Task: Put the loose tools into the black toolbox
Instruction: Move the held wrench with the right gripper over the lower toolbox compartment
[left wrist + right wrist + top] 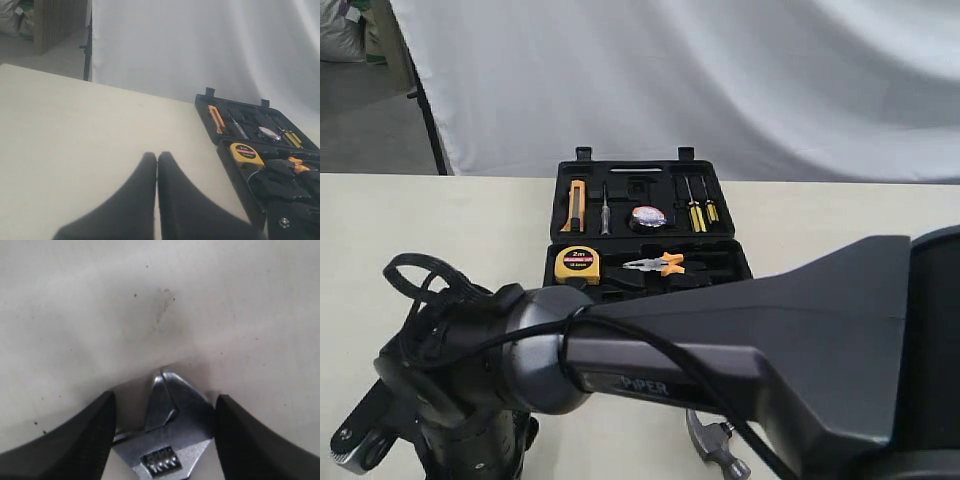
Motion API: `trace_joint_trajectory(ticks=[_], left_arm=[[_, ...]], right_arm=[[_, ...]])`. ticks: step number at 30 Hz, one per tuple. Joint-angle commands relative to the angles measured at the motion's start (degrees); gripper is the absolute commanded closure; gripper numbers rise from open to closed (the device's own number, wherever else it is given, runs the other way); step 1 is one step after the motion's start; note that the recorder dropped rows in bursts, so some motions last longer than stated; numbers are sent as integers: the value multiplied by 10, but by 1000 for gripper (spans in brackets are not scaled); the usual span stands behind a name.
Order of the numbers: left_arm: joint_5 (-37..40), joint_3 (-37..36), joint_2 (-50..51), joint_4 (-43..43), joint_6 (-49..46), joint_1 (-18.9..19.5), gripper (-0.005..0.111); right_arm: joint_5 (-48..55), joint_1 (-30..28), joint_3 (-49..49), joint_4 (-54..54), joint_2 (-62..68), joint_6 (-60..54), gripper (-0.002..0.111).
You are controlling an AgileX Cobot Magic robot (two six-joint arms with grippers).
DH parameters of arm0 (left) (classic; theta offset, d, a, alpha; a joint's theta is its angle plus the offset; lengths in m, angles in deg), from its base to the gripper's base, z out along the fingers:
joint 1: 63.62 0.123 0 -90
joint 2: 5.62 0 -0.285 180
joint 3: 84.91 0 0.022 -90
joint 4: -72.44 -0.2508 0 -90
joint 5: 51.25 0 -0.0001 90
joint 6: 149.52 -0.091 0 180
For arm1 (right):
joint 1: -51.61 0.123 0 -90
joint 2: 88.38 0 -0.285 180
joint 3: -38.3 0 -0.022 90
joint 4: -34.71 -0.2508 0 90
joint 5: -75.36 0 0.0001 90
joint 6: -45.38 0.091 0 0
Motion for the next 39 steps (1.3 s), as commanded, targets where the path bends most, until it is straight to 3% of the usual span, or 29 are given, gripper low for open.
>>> trace_joint_trajectory(ticks=[1, 23, 31, 39], left_arm=[[-4, 2, -2, -3, 3, 15, 106], [-4, 2, -2, -3, 3, 15, 106], [-4, 2, -2, -3, 3, 15, 106], [-4, 2, -2, -3, 3, 15, 106]], right_arm=[[17, -2, 26, -18, 11, 14, 55], [-4, -2, 32, -19, 19, 55, 55], [30, -2, 45, -18, 19, 93, 27], [68, -14, 52, -16, 17, 172, 25]])
